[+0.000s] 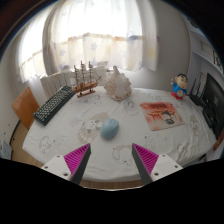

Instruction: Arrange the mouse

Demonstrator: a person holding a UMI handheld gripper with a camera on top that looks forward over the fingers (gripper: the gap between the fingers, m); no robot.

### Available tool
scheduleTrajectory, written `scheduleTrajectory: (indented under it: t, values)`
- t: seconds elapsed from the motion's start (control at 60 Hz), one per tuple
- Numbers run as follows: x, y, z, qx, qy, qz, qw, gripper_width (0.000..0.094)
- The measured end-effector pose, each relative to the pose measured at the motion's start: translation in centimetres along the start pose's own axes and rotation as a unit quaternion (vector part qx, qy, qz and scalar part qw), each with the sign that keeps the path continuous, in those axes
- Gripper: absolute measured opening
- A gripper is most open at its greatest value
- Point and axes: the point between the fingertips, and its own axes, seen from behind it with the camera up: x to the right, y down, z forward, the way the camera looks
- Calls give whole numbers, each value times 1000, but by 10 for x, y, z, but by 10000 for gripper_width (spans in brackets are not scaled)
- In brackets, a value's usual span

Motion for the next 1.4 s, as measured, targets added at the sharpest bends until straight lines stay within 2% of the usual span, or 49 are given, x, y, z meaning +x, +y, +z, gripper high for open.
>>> scheduleTrajectory:
  t: [0.333, 0.617, 0.8, 1.133, 1.25, 1.3, 1.333, 1.35, 1.4]
  values:
    - [-30, 12, 87, 10, -4, 4, 1000, 857]
    - [-22, -4, 157, 26, 7, 6, 1000, 859]
    - [-17, -18, 180, 31, 11, 21, 999, 855]
    - [-29, -35, 197, 34, -8, 12, 999, 840]
    - [-32, -39, 199, 37, -14, 10, 999, 741]
    - [-30, -40, 201, 37, -14, 9, 999, 648]
    - [-26, -41, 202, 37, -9, 5, 999, 521]
    - [-25, -41, 202, 38, -8, 3, 999, 488]
    - [-25, -42, 203, 37, -13, -1, 999, 454]
